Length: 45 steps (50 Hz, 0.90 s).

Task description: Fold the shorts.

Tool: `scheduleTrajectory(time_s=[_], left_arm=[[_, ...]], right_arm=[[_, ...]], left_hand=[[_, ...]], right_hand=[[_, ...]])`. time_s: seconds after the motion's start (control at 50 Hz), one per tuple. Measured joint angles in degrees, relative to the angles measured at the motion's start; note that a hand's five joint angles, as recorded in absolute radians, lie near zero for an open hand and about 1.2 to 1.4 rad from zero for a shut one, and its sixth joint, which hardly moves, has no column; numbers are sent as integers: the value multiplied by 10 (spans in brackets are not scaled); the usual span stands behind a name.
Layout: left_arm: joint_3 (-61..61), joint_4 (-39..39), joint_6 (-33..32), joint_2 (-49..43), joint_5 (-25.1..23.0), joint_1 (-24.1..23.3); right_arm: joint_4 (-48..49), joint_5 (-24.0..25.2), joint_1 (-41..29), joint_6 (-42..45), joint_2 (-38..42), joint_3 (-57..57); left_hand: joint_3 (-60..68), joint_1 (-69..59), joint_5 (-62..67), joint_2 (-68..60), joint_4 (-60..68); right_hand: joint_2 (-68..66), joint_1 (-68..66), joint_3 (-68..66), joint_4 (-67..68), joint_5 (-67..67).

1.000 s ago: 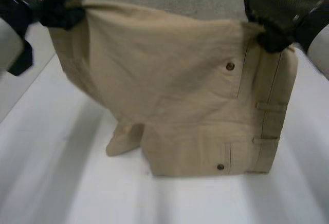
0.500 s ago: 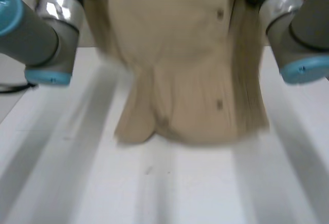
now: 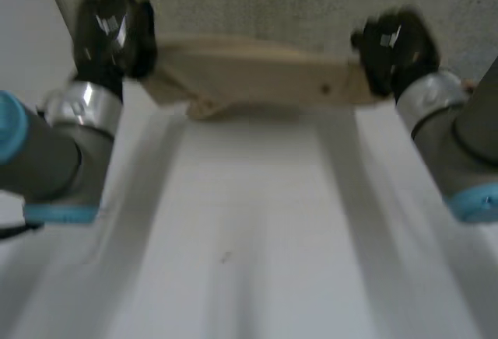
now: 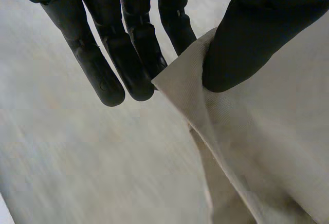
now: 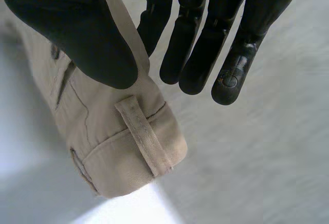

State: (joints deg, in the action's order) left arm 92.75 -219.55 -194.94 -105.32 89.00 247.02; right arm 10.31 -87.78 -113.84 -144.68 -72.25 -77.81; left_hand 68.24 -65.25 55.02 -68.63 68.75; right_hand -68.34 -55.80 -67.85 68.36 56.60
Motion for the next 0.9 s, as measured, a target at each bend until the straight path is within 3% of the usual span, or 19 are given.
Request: scheduleTrajectory(time_s=[0.16, 0.24, 0.44, 0.72, 0.78, 0.9], left_arm=[[123, 28, -53, -51, 3, -20], [145, 61, -82, -55, 5, -29], [184, 251, -110, 23, 7, -36], [210, 452, -116, 111, 4, -35], [213, 553, -126, 155, 1, -37], [213, 675, -180, 235, -3, -54]], right_arm=[[-10, 4, -1, 8, 97, -98], [-12, 4, 0, 10, 106, -118], [-66, 44, 6, 28, 12, -191], [-194, 64, 8, 114, -33, -247], [-331, 72, 8, 196, -87, -269], [-437, 103, 7, 238, -159, -285]], left_hand=[[0, 0, 0, 0, 0], [0, 0, 0, 0, 0], [0, 0, 0, 0, 0], [0, 0, 0, -1, 0], [0, 0, 0, -1, 0], [0, 0, 0, -1, 0]], right_hand=[[0, -1, 0, 0, 0], [0, -5, 0, 0, 0], [0, -5, 0, 0, 0], [0, -5, 0, 0, 0], [0, -5, 0, 0, 0], [0, -5, 0, 0, 0]])
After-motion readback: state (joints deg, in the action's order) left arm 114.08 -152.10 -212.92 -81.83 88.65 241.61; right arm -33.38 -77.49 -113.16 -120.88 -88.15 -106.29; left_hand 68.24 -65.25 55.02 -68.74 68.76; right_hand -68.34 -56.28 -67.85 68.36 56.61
